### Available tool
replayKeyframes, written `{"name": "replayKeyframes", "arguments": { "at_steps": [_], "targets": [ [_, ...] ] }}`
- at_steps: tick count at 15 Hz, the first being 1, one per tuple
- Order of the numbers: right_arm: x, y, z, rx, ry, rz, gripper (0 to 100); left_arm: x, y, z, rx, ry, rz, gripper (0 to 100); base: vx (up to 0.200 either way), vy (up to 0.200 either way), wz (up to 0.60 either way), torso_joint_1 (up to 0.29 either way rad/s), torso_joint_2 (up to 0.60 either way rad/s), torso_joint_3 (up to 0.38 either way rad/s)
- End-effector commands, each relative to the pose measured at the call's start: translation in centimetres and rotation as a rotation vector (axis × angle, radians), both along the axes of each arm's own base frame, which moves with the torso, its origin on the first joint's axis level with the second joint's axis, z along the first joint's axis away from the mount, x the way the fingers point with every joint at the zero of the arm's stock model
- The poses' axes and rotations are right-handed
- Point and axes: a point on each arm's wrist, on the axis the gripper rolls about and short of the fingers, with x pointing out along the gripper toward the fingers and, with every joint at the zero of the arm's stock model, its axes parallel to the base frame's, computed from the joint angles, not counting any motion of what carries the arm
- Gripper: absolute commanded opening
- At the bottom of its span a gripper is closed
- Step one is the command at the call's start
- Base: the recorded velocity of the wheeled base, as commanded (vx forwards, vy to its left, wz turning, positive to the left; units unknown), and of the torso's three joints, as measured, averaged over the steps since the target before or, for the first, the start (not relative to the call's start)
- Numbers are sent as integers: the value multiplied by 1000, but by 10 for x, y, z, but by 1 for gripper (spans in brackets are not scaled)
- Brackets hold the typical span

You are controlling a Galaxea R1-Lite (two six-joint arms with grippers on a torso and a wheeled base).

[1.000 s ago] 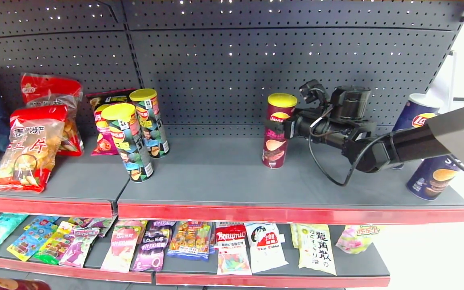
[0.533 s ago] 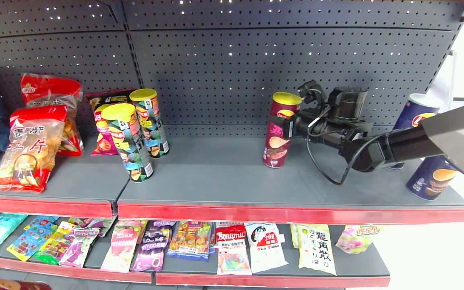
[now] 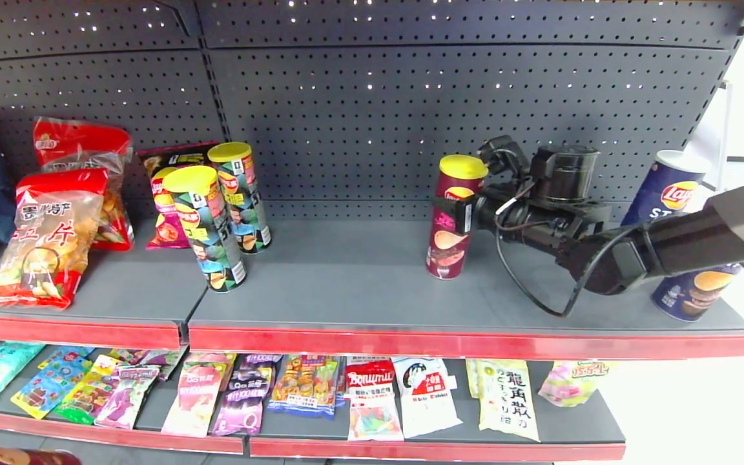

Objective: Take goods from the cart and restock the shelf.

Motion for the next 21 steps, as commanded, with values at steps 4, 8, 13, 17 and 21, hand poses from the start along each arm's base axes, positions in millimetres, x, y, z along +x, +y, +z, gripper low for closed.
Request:
{"name": "replayKeyframes", "arguments": {
  "at_steps": [4, 8, 13, 17, 21],
  "targets": [
    [-71, 15, 23, 10, 5, 59, 0, 0, 0, 0, 1, -4, -5, 0, 0, 0, 0, 0, 0, 0],
    [-79, 27, 20, 11, 6, 100, 0, -1, 0, 1, 1, -6, -5, 0, 0, 0, 0, 0, 0, 0],
    [-78, 34, 12, -4, 17, 135, 0, -1, 0, 1, 1, -6, -8, 0, 0, 0, 0, 0, 0, 0],
    [-78, 32, 11, -43, -3, 135, 0, -1, 0, 1, 1, -6, -8, 0, 0, 0, 0, 0, 0, 0],
    [-81, 30, 1, -68, 22, 136, 0, -1, 0, 1, 1, -6, -10, 0, 0, 0, 0, 0, 0, 0]
  ]
}}
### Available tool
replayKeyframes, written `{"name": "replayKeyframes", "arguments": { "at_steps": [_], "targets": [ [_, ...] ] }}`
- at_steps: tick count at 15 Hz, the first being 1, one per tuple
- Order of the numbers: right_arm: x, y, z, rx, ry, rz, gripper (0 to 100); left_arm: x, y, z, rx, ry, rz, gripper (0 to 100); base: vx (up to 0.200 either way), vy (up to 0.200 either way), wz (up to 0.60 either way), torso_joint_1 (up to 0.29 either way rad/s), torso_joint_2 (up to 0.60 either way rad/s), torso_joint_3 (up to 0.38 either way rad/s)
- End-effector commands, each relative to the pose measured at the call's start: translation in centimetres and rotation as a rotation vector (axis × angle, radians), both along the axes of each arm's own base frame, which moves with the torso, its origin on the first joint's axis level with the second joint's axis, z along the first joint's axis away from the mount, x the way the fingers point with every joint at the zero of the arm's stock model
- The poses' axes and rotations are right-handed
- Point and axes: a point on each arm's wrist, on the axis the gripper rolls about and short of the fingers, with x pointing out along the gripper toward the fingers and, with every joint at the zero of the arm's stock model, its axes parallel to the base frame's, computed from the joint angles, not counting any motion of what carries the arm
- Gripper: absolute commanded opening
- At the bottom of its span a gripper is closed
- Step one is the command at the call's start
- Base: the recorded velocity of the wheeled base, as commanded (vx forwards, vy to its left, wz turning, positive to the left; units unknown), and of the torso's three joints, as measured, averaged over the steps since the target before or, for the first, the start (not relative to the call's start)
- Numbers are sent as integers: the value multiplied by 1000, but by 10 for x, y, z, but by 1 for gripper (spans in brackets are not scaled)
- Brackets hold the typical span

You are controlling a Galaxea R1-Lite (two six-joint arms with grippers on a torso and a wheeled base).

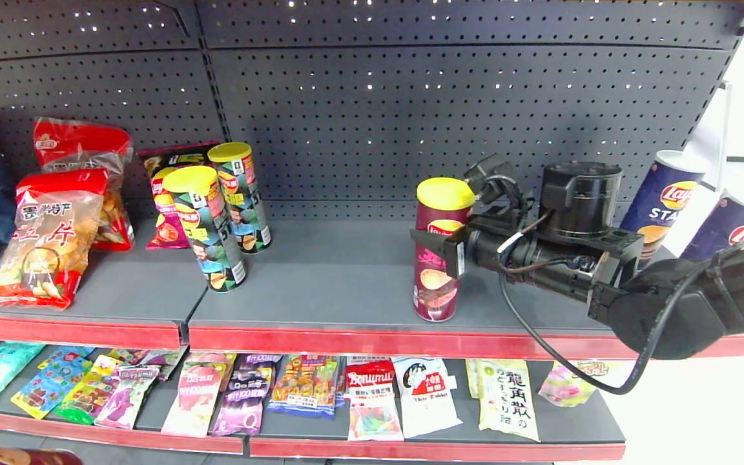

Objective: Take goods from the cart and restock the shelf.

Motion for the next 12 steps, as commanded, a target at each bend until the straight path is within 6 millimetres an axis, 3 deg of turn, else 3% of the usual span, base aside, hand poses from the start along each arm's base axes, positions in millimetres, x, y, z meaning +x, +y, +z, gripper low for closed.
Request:
{"name": "replayKeyframes", "arguments": {
  "at_steps": [1, 12],
  "targets": [
    [-4, -2, -5, -11, 18, 1, 0, 0, 0, 0, 0, -2, 2, 0, 0, 0, 0, 0, 0, 0],
    [-12, -6, -4, 8, -10, 4, 0, 0, 0, 0, 1, -3, 0, 0, 0, 0, 0, 0, 0, 0]
  ]
}}
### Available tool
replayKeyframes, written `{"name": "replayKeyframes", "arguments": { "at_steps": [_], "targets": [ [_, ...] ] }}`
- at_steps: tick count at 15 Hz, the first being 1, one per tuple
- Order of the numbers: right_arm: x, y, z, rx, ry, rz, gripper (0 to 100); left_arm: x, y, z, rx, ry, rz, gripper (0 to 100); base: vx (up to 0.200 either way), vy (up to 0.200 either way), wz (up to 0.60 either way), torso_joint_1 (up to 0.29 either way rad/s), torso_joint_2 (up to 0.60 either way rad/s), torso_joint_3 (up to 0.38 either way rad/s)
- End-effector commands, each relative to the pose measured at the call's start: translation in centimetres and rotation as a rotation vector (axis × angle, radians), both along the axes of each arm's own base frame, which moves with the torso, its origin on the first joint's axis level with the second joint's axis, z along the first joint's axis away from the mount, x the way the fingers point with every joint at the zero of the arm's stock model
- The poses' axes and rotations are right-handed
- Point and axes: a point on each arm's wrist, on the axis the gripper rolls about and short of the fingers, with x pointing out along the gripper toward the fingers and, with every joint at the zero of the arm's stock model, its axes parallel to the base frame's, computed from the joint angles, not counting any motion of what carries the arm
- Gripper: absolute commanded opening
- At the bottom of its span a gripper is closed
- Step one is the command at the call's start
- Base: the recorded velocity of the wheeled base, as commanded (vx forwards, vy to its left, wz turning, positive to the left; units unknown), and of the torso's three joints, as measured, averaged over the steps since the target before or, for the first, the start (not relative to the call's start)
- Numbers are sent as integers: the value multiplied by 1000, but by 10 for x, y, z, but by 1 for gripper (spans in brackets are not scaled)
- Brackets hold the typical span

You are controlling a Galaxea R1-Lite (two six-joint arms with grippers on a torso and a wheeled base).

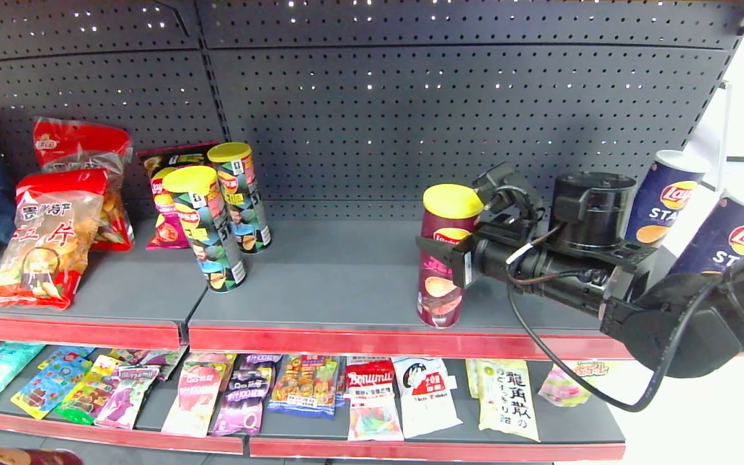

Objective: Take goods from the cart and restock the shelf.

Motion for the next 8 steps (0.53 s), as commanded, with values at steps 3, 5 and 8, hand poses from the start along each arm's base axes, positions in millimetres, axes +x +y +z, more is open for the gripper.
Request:
{"name": "replayKeyframes", "arguments": {
  "at_steps": [3, 5, 8],
  "targets": [
    [-4, 0, -2, -6, 10, 8, 0, 0, 0, 1, 1, -3, 2, 0, 0, 0, 0, 0, 0, 0],
    [-5, 2, -4, -9, 15, 14, 0, 0, 0, 1, 1, -3, 2, 0, 0, 0, 0, 0, 0, 0],
    [-4, 1, -7, -9, 26, 9, 0, -2, 0, 0, 3, -15, 2, 0, 0, 0, 0, 0, 0, 0]
  ]
}}
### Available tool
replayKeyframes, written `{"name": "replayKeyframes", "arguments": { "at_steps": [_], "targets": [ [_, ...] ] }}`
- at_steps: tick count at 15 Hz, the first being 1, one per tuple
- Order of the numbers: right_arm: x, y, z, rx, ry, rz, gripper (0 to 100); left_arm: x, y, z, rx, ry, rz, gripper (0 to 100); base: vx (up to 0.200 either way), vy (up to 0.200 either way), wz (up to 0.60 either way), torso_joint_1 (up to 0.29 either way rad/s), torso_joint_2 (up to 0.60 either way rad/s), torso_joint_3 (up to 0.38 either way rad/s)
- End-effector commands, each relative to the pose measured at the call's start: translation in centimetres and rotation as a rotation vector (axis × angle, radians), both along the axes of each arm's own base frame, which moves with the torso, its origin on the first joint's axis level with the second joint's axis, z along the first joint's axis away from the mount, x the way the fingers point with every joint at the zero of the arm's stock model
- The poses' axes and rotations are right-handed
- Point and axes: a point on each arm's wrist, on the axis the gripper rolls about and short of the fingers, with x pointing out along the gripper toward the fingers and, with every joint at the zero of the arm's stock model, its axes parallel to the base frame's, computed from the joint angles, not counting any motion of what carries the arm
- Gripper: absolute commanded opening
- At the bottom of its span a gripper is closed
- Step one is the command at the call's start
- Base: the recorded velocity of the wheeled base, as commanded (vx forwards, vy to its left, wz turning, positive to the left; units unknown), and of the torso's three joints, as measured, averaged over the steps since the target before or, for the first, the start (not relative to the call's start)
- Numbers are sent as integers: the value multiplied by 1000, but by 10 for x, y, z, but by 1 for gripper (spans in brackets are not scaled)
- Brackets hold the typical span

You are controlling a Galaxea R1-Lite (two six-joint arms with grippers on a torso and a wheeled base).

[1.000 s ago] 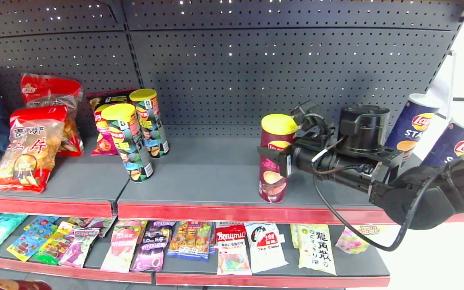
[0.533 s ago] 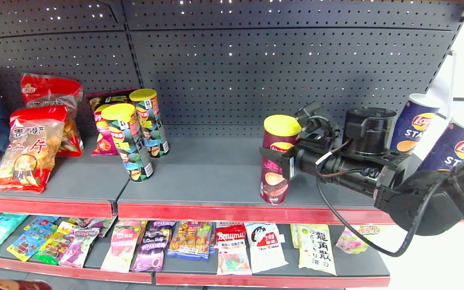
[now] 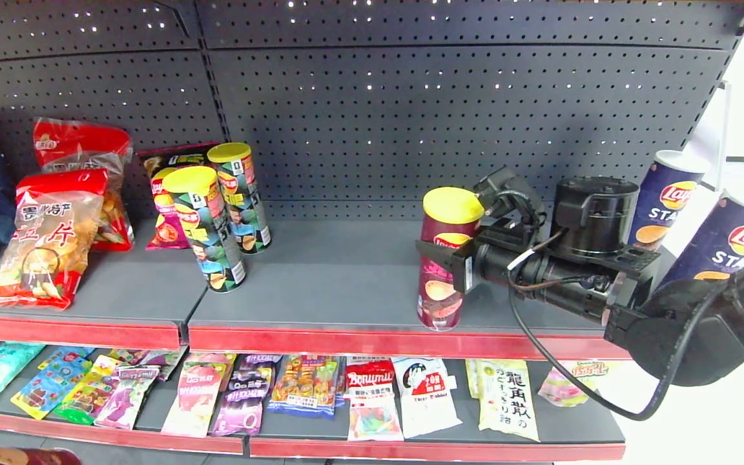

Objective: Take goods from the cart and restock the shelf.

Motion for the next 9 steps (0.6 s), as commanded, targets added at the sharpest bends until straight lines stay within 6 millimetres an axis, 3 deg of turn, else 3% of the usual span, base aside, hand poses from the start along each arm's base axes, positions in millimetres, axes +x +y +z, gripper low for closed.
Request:
{"name": "replayKeyframes", "arguments": {
  "at_steps": [1, 9],
  "targets": [
    [0, 1, -3, -7, 10, 4, 0, -1, 0, 0, 1, -5, 0, 0, 0, 0, 0, 0, 0, 0],
    [-1, 0, -2, -7, 7, -4, 0, -1, 0, 0, 1, -5, 0, 0, 0, 0, 0, 0, 0, 0]
  ]
}}
